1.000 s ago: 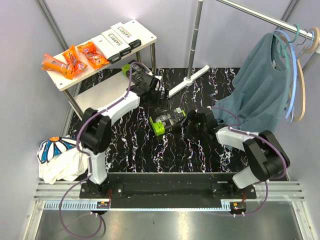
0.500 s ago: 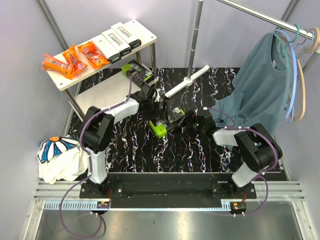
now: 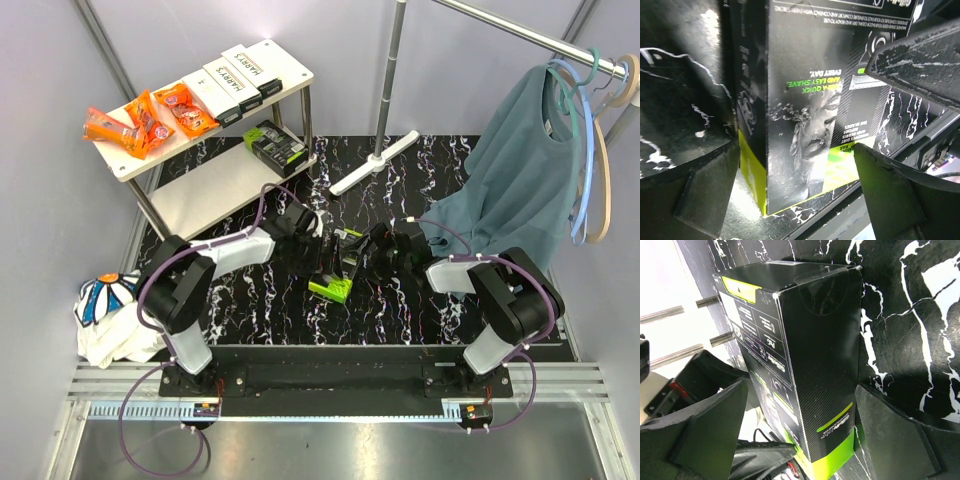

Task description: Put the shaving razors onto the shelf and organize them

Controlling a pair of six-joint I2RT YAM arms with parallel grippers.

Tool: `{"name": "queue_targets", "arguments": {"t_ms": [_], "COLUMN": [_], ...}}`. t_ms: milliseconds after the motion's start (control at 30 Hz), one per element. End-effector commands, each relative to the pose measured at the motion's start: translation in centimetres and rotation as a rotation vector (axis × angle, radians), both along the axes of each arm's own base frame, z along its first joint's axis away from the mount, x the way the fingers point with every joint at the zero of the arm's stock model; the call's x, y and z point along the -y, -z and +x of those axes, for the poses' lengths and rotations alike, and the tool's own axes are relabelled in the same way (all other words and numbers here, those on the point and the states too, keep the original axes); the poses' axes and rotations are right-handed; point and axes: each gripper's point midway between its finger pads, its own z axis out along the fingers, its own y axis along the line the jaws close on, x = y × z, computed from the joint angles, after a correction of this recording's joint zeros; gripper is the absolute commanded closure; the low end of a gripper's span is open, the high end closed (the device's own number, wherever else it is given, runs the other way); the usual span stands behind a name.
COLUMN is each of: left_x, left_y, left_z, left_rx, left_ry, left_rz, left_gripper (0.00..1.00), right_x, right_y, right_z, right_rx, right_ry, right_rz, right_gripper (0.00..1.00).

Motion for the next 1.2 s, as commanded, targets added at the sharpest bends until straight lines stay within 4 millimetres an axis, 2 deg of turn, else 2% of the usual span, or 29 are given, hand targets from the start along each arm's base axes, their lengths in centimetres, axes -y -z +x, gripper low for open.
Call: {"name": "queue_targets", "arguments": {"t_ms": [0,133,167,233,267,300,367,467,500,567,600,667,700,767,800,867,900,933,967,1000,1100,1167], "left_x": [-0.7,-1.5,-1.5,-1.0,-0.5,0.4,1.4,2.4,2.4,2.4,2.2,2.5,2.5,2.9,2.9,3.2,3.3,3.3,3.2,2.8,1.8,0.9], "left_y": [-2.4,-2.8,-1.4,-1.2,0.1,-0.1,0.7,0.8,1.2,0.4,0.6,-0.8,-0.5,-2.1,-1.7,-3.2,-2.6,-3.6,-3.8,-3.8,-4.0,-3.2], "left_z": [2.0,5.5,5.8,6.8,7.0,6.7,6.6,5.1,4.2,3.6,2.4,1.7,0.1,-1.1,-2.8,-4.3,-6.1,-6.9,-7.7,-9.3,-12.0,-13.7], "left_rx": [0.062,0.055,0.017,-0.012,-0.045,-0.076,-0.112,-0.164,-0.176,-0.156,-0.184,-0.160,-0.198,-0.172,-0.197,-0.169,-0.197,-0.178,-0.189,-0.187,-0.195,-0.225], "left_ry": [-0.072,-0.142,-0.143,-0.133,-0.120,-0.091,-0.070,-0.039,-0.029,-0.020,-0.019,-0.005,-0.005,0.015,0.020,0.033,0.041,0.051,0.041,0.049,0.031,0.002], "left_rz": [-0.031,-0.049,-0.033,-0.068,-0.079,-0.131,-0.183,-0.244,-0.236,-0.249,-0.251,-0.296,-0.302,-0.339,-0.325,-0.349,-0.332,-0.347,-0.345,-0.338,-0.335,-0.318], "left_gripper": [0.01,0.01,0.01,0.01,0.01,0.01,0.02,0.03,0.04,0.04,0.04,0.05,0.07,0.09,0.09,0.11,0.12,0.14,0.14,0.15,0.16,0.16], "right_x": [0.1,0.2,0.3,0.1,0.0,-0.2,-0.5,-1.2,-1.5,-2.1,-2.4,-3.0,-3.9,-4.6,-5.5,-6.0,-6.2,-6.4,-6.5,-6.3,-5.9,-5.2], "right_y": [0.3,1.0,1.2,1.7,1.8,1.7,2.2,2.4,2.2,2.0,1.6,1.1,0.2,-0.8,-2.0,-2.5,-4.0,-3.5,-3.8,-4.7,-4.8,-3.6], "right_z": [0.1,0.1,0.1,0.1,0.2,0.3,0.5,0.5,0.4,0.2,0.1,-0.4,-0.9,-1.6,-2.3,-3.6,-3.8,-5.3,-5.9,-6.5,-9.3,-11.5], "right_rx": [0.014,0.002,-0.001,-0.013,-0.010,-0.008,-0.016,-0.013,-0.016,-0.005,-0.002,0.007,0.022,0.030,0.054,0.043,0.076,0.039,0.041,0.060,0.029,-0.033], "right_ry": [-0.011,-0.007,-0.007,-0.012,-0.015,-0.021,-0.025,-0.040,-0.051,-0.070,-0.083,-0.100,-0.126,-0.155,-0.179,-0.208,-0.205,-0.227,-0.233,-0.231,-0.257,-0.275], "right_rz": [-0.011,-0.025,-0.028,-0.031,-0.028,-0.019,-0.004,0.029,0.045,0.061,0.074,0.085,0.098,0.104,0.114,0.093,0.091,0.060,0.050,0.052,0.026,-0.017], "right_gripper": [0.03,0.06,0.07,0.08,0.09,0.11,0.15,0.18,0.20,0.22,0.23,0.24,0.25,0.27,0.28,0.29,0.30,0.30,0.30,0.30,0.30,0.30]}}
